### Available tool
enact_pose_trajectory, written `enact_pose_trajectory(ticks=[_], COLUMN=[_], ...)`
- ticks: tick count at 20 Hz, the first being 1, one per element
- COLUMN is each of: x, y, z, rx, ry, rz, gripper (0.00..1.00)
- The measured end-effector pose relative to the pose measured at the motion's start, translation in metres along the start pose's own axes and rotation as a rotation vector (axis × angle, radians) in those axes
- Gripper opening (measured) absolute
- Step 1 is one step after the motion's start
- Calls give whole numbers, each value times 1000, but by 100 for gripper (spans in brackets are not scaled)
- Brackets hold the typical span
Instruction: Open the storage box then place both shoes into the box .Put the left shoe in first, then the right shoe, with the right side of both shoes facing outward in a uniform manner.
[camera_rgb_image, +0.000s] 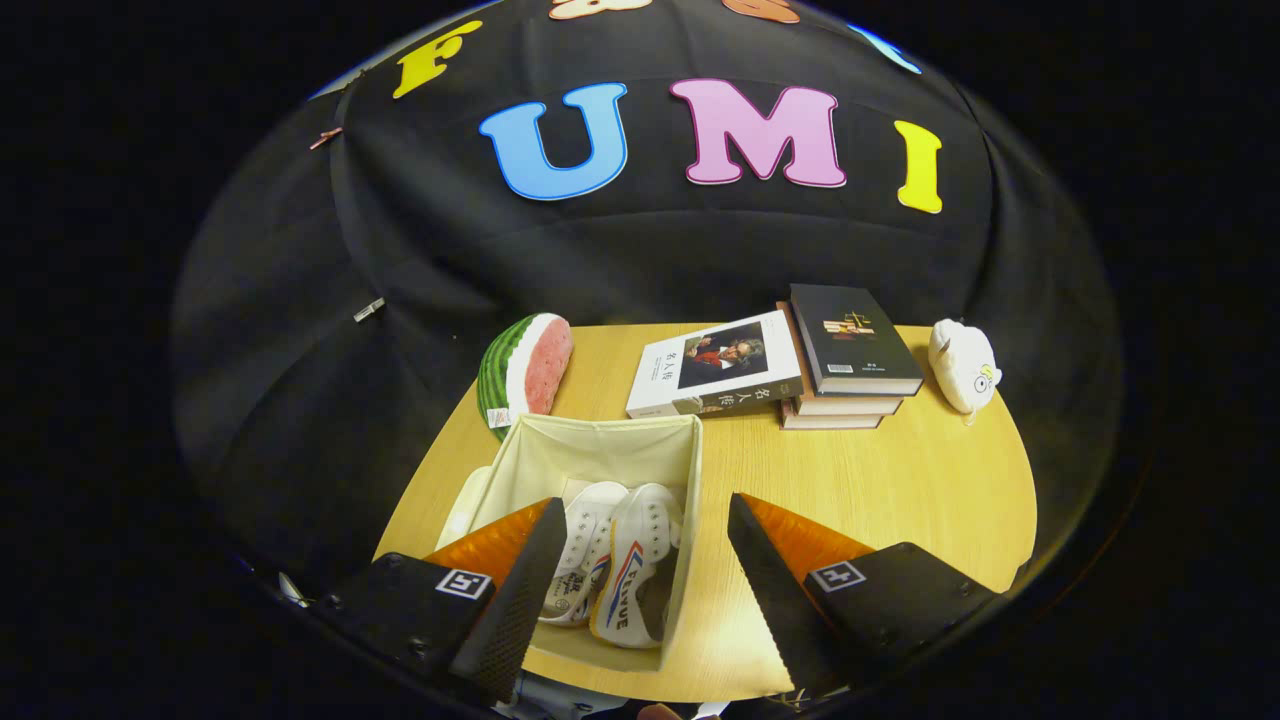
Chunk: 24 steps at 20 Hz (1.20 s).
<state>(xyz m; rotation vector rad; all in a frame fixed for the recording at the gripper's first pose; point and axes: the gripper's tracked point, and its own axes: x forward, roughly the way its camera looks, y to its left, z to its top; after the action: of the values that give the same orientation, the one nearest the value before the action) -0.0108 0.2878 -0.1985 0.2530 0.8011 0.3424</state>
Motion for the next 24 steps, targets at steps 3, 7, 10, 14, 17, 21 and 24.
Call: enact_pose_trajectory(ticks=[3, 7, 10, 14, 17, 21, 24], x=[-14, -45, -76, -122, -152, -182, -190], y=[-12, -42, -72, -105, -120, -135, -144], z=[11, 42, 73, 106, 124, 138, 137], rx=[-26, -50, -87, -153, -184, -186, -165], ry=[-88, -230, -347, -479, -553, -627, -636], rz=[-2, -45, -105, -188, -237, -286, -307], gripper=[99, 99, 98, 98, 98, 98, 98])
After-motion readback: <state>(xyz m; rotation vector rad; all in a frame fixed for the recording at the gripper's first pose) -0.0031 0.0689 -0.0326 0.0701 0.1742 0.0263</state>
